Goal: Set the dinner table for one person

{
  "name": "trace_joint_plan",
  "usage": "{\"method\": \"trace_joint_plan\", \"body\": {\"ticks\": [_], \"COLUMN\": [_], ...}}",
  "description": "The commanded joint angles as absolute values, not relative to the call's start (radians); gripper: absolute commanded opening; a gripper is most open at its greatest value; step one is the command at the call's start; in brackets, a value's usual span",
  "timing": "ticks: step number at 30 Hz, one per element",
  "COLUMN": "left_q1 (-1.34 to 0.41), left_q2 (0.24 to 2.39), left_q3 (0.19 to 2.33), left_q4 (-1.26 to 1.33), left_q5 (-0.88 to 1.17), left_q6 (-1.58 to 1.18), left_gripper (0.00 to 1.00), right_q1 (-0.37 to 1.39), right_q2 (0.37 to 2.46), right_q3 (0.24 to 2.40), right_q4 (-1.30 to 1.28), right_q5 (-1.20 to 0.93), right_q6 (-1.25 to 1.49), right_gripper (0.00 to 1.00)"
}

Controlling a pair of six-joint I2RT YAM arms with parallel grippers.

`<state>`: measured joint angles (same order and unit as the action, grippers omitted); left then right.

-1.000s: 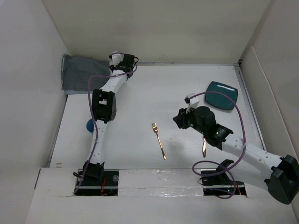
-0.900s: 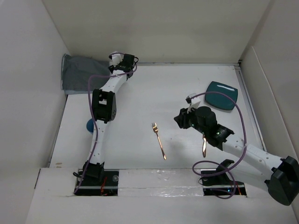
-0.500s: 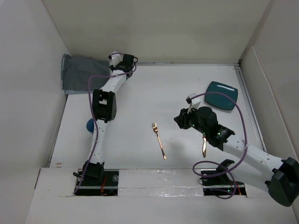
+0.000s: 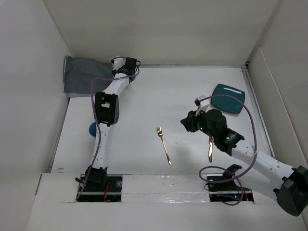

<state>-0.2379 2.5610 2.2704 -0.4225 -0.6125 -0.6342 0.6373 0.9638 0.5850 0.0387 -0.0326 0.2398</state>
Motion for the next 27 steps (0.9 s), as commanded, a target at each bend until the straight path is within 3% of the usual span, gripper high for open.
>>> {"method": "trace_joint_plan", "body": {"ticks": [1, 4, 7, 10, 22, 25, 27], "left_q1": [-0.229, -0.229, -0.229, -0.229, -0.436, -0.494, -0.494], "left_q2": [2.534, 2.534, 2.536, 2.523, 2.195, 2.094, 2.034], "left_q3": [2.25, 2.252, 2.25, 2.246, 2.034, 2.048, 2.095], "left_q4": [-0.426, -0.426, -0.433, -0.442, -0.238, -0.219, -0.245], "left_q5": [-0.623, -0.612, -0.606, -0.604, -0.664, -0.663, -0.617], "left_q6": [-0.626, -0.627, -0.635, -0.646, -0.379, -0.303, -0.29], "left_gripper": [0.39, 0.29, 0.12, 0.03, 0.0, 0.0, 0.0], "right_q1": [0.629, 0.629, 0.629, 0.629, 0.629, 0.629, 0.629], "right_q2": [0.942, 0.928, 0.907, 0.894, 0.946, 0.94, 0.943], "right_q3": [0.578, 0.581, 0.578, 0.572, 0.607, 0.63, 0.655], "right_q4": [0.087, 0.077, 0.064, 0.064, 0.137, 0.132, 0.126], "right_q5": [-0.057, -0.064, -0.058, -0.054, -0.066, -0.043, -0.022], "right_q6": [0.235, 0.236, 0.238, 0.241, 0.265, 0.268, 0.265], "right_gripper": [0.37, 0.37, 0.36, 0.37, 0.35, 0.31, 0.22]}}
